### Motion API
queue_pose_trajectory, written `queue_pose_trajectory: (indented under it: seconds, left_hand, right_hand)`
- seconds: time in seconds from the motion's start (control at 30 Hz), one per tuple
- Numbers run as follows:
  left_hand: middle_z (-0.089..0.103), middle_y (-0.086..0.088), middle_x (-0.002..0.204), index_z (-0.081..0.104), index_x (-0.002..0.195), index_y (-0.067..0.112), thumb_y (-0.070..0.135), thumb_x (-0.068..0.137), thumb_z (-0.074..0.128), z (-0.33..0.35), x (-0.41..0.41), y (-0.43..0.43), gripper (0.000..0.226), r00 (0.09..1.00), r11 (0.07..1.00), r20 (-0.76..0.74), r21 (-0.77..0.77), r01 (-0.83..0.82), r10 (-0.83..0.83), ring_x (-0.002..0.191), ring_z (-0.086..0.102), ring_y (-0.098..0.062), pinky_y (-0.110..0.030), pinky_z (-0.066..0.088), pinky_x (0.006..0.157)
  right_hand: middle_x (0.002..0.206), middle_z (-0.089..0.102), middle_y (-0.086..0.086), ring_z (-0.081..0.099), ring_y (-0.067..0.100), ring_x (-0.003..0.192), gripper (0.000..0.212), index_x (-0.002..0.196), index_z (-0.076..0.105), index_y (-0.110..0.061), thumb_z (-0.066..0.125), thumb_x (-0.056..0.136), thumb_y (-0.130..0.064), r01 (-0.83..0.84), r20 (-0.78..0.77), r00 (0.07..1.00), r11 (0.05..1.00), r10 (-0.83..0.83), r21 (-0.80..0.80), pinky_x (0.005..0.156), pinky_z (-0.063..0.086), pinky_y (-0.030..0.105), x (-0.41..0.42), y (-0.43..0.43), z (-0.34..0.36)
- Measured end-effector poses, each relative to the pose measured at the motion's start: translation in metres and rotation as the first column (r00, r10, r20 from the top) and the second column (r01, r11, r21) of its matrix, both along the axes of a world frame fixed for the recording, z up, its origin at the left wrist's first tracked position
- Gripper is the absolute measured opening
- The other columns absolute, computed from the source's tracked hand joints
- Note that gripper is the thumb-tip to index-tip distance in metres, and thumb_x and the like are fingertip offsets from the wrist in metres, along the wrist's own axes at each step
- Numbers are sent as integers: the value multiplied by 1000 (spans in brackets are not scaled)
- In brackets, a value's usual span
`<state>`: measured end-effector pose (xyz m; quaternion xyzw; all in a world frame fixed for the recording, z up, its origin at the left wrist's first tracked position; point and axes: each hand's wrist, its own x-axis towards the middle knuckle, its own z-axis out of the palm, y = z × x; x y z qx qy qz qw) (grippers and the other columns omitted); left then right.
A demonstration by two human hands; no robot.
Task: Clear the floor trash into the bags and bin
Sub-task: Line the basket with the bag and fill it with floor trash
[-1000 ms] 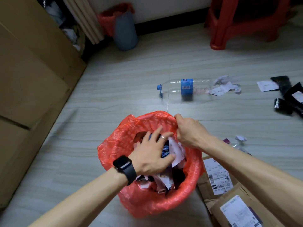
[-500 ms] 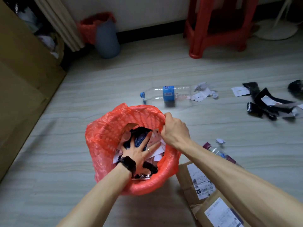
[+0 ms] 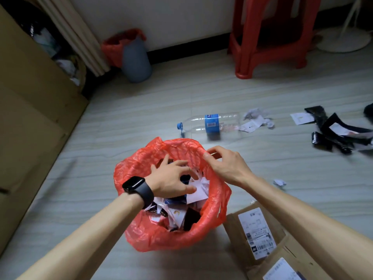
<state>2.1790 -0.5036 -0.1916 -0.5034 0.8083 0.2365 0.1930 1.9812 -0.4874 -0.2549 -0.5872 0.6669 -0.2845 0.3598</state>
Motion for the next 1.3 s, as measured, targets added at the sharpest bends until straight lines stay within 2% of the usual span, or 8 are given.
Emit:
queue_pose_trajectory:
  seconds: [0.13, 0.3, 0.43, 0.7, 0.87, 1.1, 1.2, 1.3]
  left_hand:
    - [66, 9, 110, 70, 103, 27, 39, 90, 59, 25, -8, -8, 20, 960, 973, -277, -230, -19, -47, 109, 58, -13, -30, 45, 93]
    - [57, 7, 128, 54, 127, 32, 41, 89, 54, 26, -54, -15, 39, 927, 939, -371, -336, -76, -58, 113, 56, -12, -38, 48, 95]
    - [51, 5, 134, 45, 135, 32, 41, 91, 52, 6, -121, -9, 46, 931, 908, -305, -416, 59, -200, 120, 50, -20, -40, 48, 94]
    - [58, -10, 125, 55, 126, 17, 27, 95, 50, -99, -215, 21, 33, 957, 957, 100, -67, 281, -274, 114, 55, -32, -39, 46, 84]
    - [64, -15, 118, 58, 119, 10, 9, 92, 45, -170, -206, 55, 31, 969, 976, 149, 129, 177, -195, 108, 62, -35, -36, 49, 81]
    - [59, -14, 118, 32, 134, 10, 22, 93, 52, -206, -179, 76, 47, 980, 971, 3, 136, -195, 197, 103, 61, -36, -36, 44, 70]
    - [52, -9, 123, 39, 131, 17, 48, 90, 57, -210, -184, 75, 55, 948, 954, -120, 82, -287, 295, 105, 59, -36, -35, 41, 72]
    - [52, -9, 119, 45, 121, 19, 46, 93, 55, -216, -191, 75, 40, 948, 962, -167, 68, -263, 271, 102, 59, -37, -37, 47, 78]
  right_hand:
    - [85, 71, -17, 69, 7, 83, 25, 88, 65, -30, 49, 92, -48, 116, 115, 987, 993, -116, 7, 84, 52, 33, -35, 3, -8]
    - [108, 71, -6, 64, 21, 103, 27, 113, 64, -26, 55, 89, -34, 285, -235, 941, 945, -244, 162, 91, 48, 33, -133, 28, -54]
    - [127, 62, 6, 55, 27, 118, 40, 127, 57, -26, 58, 88, -29, 307, -419, 896, 887, -147, 344, 95, 45, 35, -179, 54, -91]
    - [138, 39, 2, 53, 27, 121, 57, 143, 40, -42, 58, 90, -34, 181, -426, 904, 878, 29, 443, 101, 46, 38, -180, 64, -140]
    - [118, 48, 5, 59, 33, 102, 25, 120, 58, -24, 49, 96, -26, 138, -508, 861, 946, 32, 294, 86, 51, 39, -188, 75, -162]
    - [111, 56, 6, 60, 35, 95, 16, 106, 62, -17, 48, 97, -18, 204, -522, 849, 961, -81, 184, 82, 50, 39, -190, 86, -173]
    - [108, 57, 6, 60, 35, 94, 16, 106, 62, -18, 49, 96, -18, 225, -534, 840, 958, -99, 177, 80, 48, 37, -186, 88, -175]
    - [105, 60, 7, 60, 32, 96, 19, 106, 65, -19, 50, 96, -20, 241, -530, 842, 950, -104, 196, 82, 47, 35, -184, 91, -175]
